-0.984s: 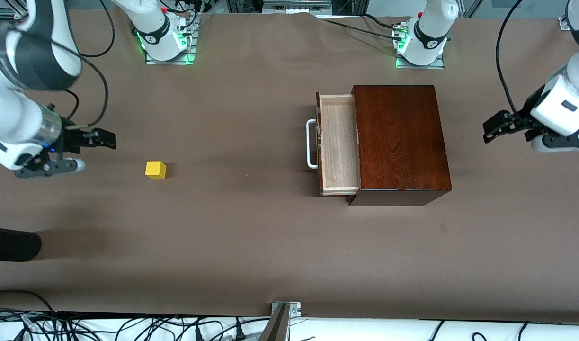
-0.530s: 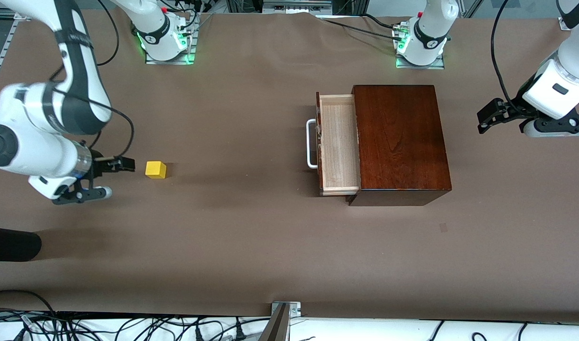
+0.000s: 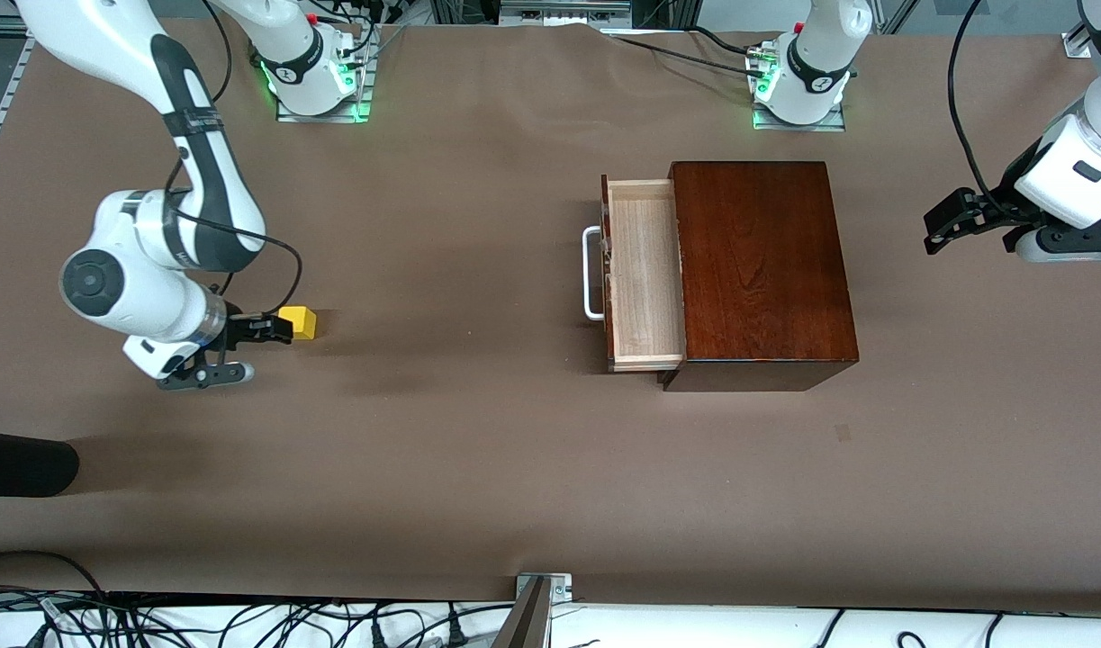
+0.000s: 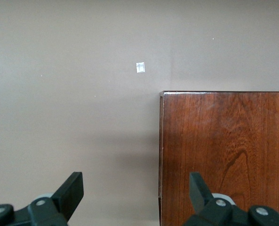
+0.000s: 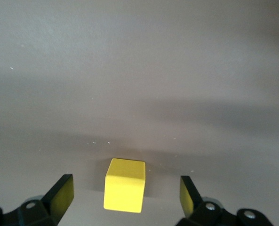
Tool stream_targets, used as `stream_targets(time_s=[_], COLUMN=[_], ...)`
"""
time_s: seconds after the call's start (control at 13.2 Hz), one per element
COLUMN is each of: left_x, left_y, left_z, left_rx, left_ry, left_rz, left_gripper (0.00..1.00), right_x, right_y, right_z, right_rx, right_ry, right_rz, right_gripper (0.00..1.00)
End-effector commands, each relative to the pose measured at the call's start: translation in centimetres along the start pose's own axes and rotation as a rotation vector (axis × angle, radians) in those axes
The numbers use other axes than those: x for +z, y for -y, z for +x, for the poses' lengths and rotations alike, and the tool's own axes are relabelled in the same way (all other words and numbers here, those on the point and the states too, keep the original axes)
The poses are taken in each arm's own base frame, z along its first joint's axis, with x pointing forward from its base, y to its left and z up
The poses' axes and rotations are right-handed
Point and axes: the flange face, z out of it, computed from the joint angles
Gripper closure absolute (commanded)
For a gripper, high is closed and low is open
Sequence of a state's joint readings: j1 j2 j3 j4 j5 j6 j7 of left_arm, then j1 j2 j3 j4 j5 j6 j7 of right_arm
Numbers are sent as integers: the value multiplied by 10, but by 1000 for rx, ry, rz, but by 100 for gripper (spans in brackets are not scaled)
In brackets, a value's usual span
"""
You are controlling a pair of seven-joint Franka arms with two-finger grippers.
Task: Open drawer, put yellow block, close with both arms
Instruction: 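Lower the right gripper onto the yellow cube and grasp it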
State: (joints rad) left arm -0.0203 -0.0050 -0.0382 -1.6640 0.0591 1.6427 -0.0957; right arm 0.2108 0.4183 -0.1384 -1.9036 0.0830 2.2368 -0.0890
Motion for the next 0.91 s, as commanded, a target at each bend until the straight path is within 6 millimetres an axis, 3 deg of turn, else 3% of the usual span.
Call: stream_targets(time_s=[0.0,0.23,0.61,0.83], left_x=[-2,0,-2,-2], left_y=[-1,0,-6,-5], left_z=[-7,-6,-5,-6], left_rx=[13,13,19,19], left_ry=[21,22,17,19], left_rz=[-17,-17,-19,-20], left_gripper=[0,0,0,0], right_x=[18,36,37,55], right_y=[19,24,18,13], right_z=[-20,-33,-36,-51], right_rx=[56,69,58,68], right_ry=[-22,-30,-25,-22], right_rz=[21,20,19,14], right_gripper=[0,0,0,0])
